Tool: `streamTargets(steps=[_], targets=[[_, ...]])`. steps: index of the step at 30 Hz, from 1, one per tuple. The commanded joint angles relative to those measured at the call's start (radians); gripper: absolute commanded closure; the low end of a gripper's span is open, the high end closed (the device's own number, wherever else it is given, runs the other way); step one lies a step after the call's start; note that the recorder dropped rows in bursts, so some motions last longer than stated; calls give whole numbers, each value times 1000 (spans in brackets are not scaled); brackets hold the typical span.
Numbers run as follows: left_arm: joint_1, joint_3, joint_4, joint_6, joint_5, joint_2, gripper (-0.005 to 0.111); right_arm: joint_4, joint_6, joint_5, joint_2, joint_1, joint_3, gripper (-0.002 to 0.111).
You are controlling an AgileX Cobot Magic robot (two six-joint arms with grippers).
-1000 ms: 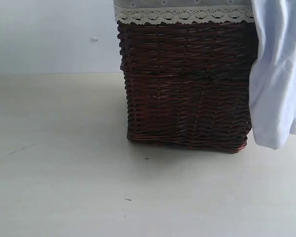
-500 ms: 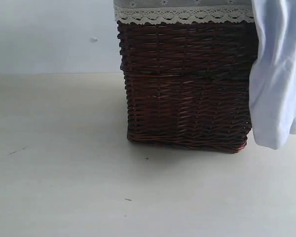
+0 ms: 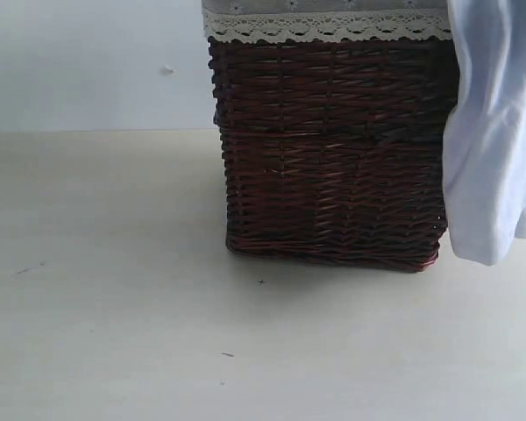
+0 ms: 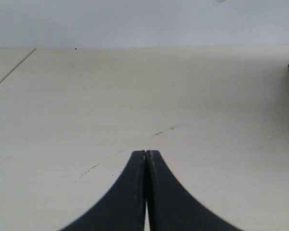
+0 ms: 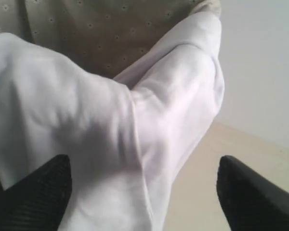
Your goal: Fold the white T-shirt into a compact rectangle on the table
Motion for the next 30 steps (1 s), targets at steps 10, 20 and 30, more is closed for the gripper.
streamTargets(steps=[10,20,30], targets=[[2,-2,-3,-1,-12,-6,107,20,-4,-67,149,1,-7,30],[2,-2,-3,-1,-12,-6,107,20,-92,-73,157,1,-7,78],[2,-2,-3,-1,-12,-6,107,17,-118,-99,141,1,-7,108]])
